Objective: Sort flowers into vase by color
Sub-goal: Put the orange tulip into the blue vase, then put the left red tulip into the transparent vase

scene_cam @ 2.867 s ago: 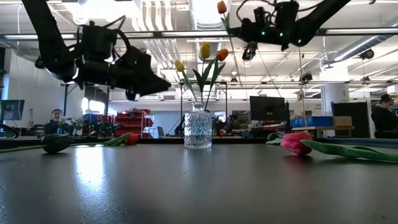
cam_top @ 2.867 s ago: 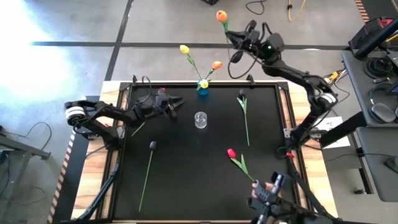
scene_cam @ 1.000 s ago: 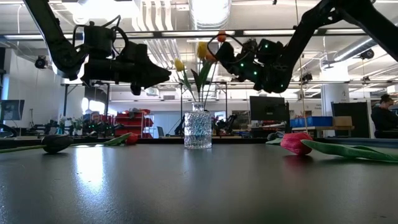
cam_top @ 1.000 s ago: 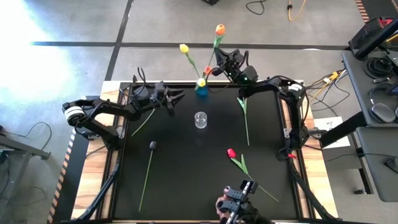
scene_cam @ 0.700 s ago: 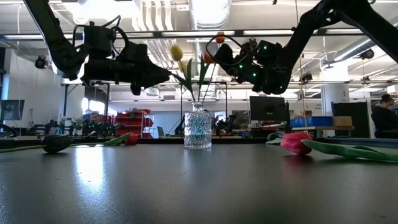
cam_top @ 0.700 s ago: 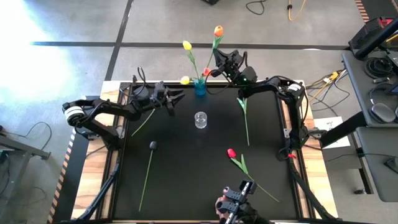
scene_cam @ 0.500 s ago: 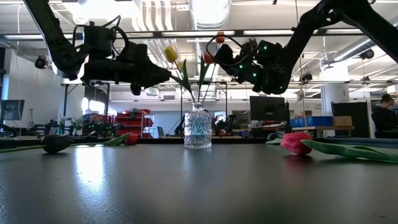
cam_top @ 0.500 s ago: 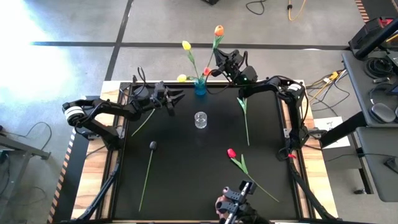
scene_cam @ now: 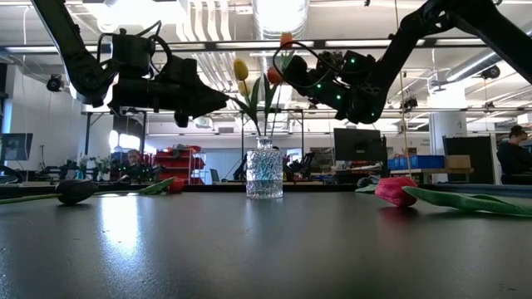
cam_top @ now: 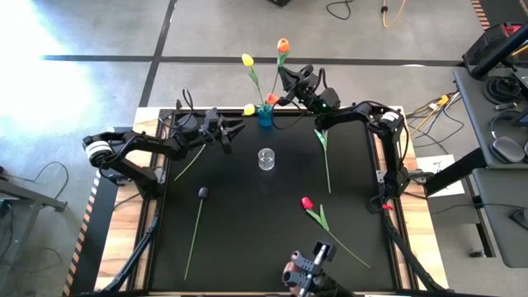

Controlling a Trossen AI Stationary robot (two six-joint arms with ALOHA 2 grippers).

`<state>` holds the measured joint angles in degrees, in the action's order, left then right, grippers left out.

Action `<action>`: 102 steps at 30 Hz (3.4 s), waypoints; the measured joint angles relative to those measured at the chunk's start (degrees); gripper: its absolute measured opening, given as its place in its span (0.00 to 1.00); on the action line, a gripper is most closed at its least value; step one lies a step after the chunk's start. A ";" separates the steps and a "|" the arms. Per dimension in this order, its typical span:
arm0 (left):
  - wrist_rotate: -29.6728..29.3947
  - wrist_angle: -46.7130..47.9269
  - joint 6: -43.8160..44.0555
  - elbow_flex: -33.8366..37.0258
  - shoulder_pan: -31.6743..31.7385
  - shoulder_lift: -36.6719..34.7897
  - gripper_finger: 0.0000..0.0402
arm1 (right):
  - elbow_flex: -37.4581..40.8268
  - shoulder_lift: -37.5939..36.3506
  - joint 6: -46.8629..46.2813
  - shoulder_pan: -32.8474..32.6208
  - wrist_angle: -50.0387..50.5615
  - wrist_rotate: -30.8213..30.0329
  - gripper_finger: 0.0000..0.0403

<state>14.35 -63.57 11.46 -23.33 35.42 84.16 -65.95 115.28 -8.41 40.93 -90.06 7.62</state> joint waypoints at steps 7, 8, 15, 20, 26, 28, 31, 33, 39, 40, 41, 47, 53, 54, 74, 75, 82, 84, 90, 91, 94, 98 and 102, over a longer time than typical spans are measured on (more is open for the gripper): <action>0.00 0.11 0.02 0.00 0.00 0.00 0.29 | -0.33 0.00 0.17 -0.46 0.11 -0.19 0.03; 0.00 0.13 0.02 0.00 0.00 0.00 0.29 | -0.43 0.00 0.21 -0.46 0.12 -0.25 0.03; -0.01 0.14 0.02 0.00 0.00 0.00 0.29 | -1.31 0.00 1.08 -0.62 0.13 -0.35 0.03; 0.00 0.15 0.02 0.00 0.00 0.00 0.29 | -1.23 0.00 1.62 -0.70 0.23 -0.28 0.03; 0.00 0.15 0.02 0.00 0.00 0.00 0.29 | -1.07 0.00 2.60 -1.07 1.01 -0.24 0.03; 0.00 0.15 0.02 0.00 -0.02 0.00 0.29 | -1.06 0.00 3.15 -1.23 1.97 -0.09 0.03; 0.00 0.15 0.02 0.00 -0.02 0.00 0.29 | -0.82 0.00 3.95 -1.58 2.36 -0.11 0.03; 0.00 0.15 0.01 0.00 -0.02 0.00 0.29 | -0.66 0.00 4.66 -1.71 2.36 -0.09 0.03; 0.00 0.15 0.02 0.00 -0.02 0.00 0.29 | 0.39 0.00 5.32 -1.69 3.26 0.26 0.03; 0.00 0.15 0.02 0.00 -0.02 0.00 0.29 | 0.64 0.00 5.59 -1.69 3.26 0.93 0.03; 0.00 0.15 0.02 0.00 -0.02 0.00 0.29 | 0.79 0.00 5.90 -1.69 3.28 1.89 0.03; 0.00 0.15 -0.19 0.00 -0.02 0.00 0.29 | 1.03 0.00 6.80 -1.71 9.96 3.39 0.03; 0.00 0.15 -0.20 0.00 -0.02 0.00 0.29 | 0.91 0.00 5.77 -1.71 14.47 3.39 0.03; 0.00 0.15 -0.20 0.00 -0.02 0.00 0.29 | 0.87 0.00 5.29 -1.71 14.54 3.37 0.03; 0.00 0.15 -0.67 0.00 -0.02 0.00 0.29 | 0.85 -5.27 7.91 -2.32 33.57 3.37 0.03; 0.00 0.15 -0.68 0.01 -0.02 0.00 0.29 | 0.83 -5.76 8.25 -2.36 34.65 3.39 0.03; 0.00 0.20 -0.68 0.01 -0.02 0.00 0.29 | 0.66 -7.88 9.33 -2.65 38.56 3.36 0.07; 0.00 0.24 -0.68 0.00 -0.02 0.00 0.29 | 0.66 -8.00 9.49 -2.69 39.45 3.37 0.12; 0.00 0.39 -0.66 0.00 0.00 0.00 0.29 | 0.66 -8.02 10.46 -2.69 42.04 3.37 0.30; 0.00 0.40 -0.66 0.00 -0.02 0.00 0.29 | 0.66 -8.02 10.63 -2.69 42.29 3.37 0.32; 0.00 0.53 -0.66 0.02 -0.02 0.00 0.29 | 0.66 -8.17 12.03 -2.72 43.41 3.36 0.37; -0.01 0.63 -0.66 0.02 -0.02 0.00 0.29 | 0.66 -9.15 13.02 -2.72 46.19 3.36 0.38; 0.00 0.62 -0.87 0.02 -0.02 0.00 0.29 | 0.66 -11.30 14.16 -2.72 49.60 3.34 0.37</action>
<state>14.35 -62.96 10.60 -23.31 35.40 84.16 -65.30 103.98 5.75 38.22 -40.46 10.96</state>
